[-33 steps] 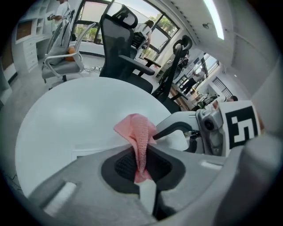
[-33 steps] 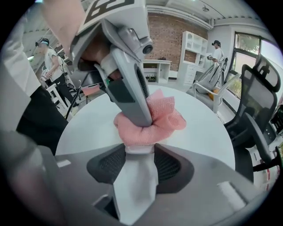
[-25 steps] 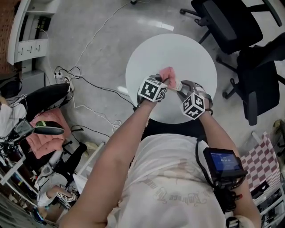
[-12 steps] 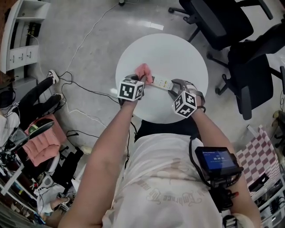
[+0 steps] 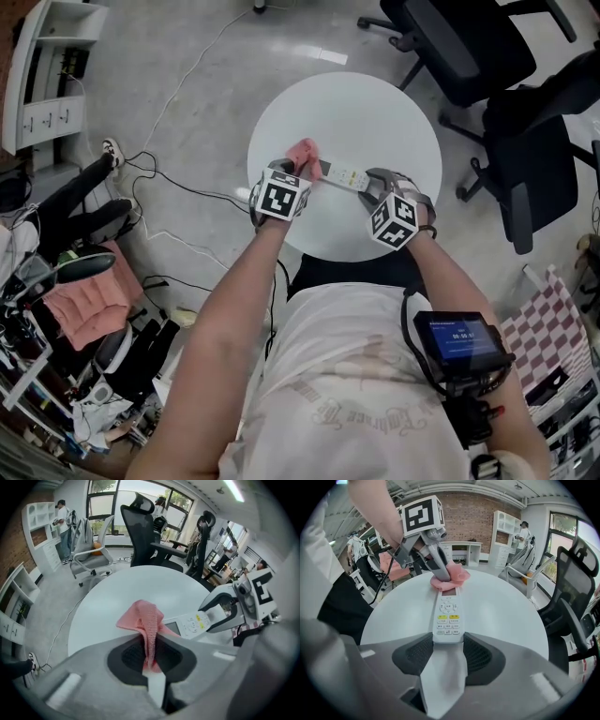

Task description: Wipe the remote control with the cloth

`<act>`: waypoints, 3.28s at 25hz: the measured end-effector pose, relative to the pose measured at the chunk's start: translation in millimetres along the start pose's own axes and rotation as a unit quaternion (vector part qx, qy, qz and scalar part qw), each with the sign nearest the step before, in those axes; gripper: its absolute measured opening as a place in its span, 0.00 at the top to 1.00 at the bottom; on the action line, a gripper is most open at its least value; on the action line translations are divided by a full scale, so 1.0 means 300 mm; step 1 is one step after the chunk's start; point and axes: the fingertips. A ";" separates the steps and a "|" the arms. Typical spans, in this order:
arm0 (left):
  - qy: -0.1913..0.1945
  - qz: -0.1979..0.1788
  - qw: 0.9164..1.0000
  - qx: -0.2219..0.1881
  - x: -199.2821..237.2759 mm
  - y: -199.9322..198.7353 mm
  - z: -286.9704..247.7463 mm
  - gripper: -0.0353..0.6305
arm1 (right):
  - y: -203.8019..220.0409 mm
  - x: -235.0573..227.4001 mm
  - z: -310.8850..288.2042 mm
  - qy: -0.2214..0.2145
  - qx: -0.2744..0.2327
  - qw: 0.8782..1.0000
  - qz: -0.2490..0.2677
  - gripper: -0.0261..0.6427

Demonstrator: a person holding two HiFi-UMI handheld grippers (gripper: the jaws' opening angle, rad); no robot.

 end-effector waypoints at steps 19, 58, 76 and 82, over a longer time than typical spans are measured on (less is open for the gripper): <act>0.158 -0.011 0.987 -0.013 -0.402 -0.090 0.024 0.91 | -0.007 -0.009 -0.004 -0.004 -0.003 1.000 -0.007 0.65; 0.063 0.136 0.989 -0.019 0.006 0.024 0.003 0.91 | 0.007 -0.013 0.016 -0.005 0.005 1.000 -0.002 0.63; 0.061 0.212 0.974 -0.054 0.038 0.093 0.079 0.91 | -0.035 -0.021 0.002 -0.056 0.009 0.993 -0.099 0.59; 0.112 0.273 0.950 -0.099 -0.067 0.093 0.168 0.91 | -0.069 0.017 0.054 -0.129 -0.084 0.945 -0.289 0.59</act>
Point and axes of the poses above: the fingertips, and each gripper's own axes: z backward along the fingers, x to its left, y out of its underside, and after that the axes turned 9 degrees about -y, right-handed
